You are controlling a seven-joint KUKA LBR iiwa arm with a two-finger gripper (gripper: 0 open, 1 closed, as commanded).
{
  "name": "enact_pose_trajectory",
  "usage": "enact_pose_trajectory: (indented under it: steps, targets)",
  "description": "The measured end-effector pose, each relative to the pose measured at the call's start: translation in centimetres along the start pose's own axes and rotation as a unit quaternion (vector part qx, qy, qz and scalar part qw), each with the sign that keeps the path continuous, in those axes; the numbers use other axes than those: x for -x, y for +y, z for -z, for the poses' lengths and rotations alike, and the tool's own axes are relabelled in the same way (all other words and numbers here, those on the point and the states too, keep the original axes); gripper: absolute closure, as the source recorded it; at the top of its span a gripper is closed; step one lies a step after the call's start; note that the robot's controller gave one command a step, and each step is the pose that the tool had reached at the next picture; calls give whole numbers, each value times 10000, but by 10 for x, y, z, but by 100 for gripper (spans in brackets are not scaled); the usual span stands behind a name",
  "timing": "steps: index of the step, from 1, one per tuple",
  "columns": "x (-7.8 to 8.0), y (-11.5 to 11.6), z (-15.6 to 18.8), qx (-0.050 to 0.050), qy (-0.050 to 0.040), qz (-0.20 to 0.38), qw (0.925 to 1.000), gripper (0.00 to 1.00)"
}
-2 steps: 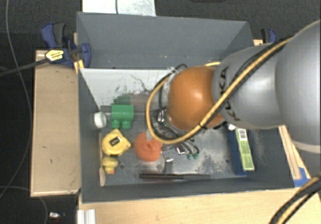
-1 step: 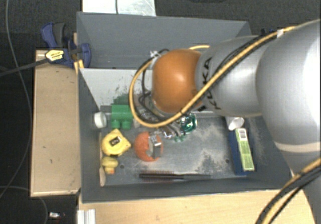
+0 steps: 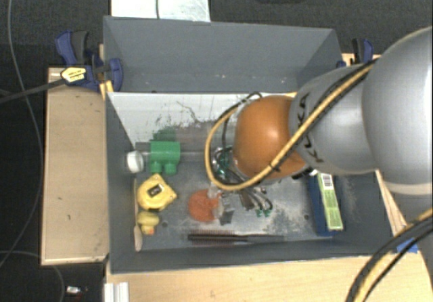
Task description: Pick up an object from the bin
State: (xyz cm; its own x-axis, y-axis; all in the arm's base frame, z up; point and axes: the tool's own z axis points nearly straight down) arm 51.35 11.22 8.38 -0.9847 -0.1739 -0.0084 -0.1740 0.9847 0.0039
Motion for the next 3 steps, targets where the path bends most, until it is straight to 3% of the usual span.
enact_pose_trajectory:
  steps: [1,3]
  targets:
    - [0,0,0,1,0,-7,10000,100]
    - [-4,-9,133,0,42,272,9996,100]
